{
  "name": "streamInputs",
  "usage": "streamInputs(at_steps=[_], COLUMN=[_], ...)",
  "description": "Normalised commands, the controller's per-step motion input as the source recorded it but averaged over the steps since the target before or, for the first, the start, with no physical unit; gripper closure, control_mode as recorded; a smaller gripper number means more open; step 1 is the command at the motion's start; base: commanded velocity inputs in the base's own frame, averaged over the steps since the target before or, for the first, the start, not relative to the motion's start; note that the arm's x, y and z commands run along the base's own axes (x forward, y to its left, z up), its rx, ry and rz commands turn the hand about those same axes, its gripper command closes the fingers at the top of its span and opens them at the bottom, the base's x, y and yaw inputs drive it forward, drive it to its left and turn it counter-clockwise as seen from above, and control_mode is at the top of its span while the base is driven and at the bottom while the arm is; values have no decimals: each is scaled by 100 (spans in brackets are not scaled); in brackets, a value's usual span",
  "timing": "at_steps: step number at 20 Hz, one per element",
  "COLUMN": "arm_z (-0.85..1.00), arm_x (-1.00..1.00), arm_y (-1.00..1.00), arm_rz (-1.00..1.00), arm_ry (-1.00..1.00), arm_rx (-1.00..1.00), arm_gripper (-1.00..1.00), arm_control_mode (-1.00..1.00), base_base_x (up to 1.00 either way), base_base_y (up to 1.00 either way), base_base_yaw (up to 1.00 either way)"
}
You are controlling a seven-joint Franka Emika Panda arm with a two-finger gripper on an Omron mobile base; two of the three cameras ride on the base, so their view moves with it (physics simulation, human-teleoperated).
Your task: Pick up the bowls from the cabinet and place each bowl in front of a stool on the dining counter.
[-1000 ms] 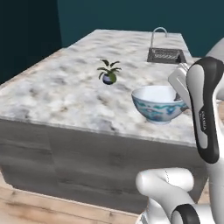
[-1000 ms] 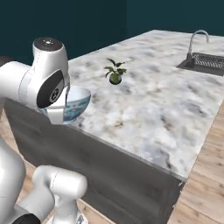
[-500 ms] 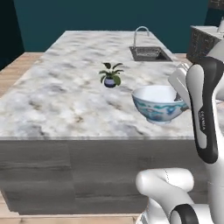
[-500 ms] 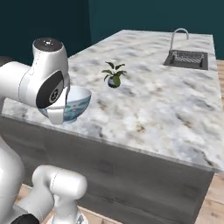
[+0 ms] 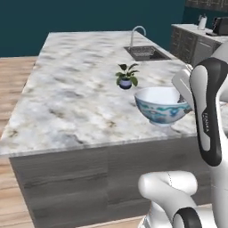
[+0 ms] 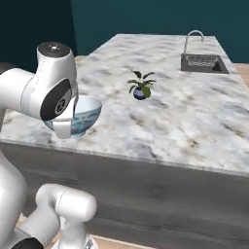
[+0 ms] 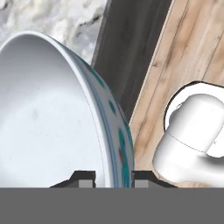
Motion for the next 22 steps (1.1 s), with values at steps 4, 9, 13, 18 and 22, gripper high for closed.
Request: streamInputs(at_steps=[4, 9, 13, 18, 22], arm_z=[0, 0, 0, 0, 0], arm_x=[0, 0, 0, 0, 0], arm_y=[0, 0, 0, 0, 0], arm_rz=[0, 0, 0, 0, 0], arm_ry=[0, 0, 0, 0, 0], arm_rx=[0, 0, 0, 0, 0], arm_gripper=[100, 100, 100, 100, 100], arm_control_mode=[100, 100, 100, 100, 100], base_base_x=[-23, -40, -45, -42, -31], base_base_y=[100, 100, 100, 100, 100], base_base_yaw=[-31, -29, -29, -29, -31])
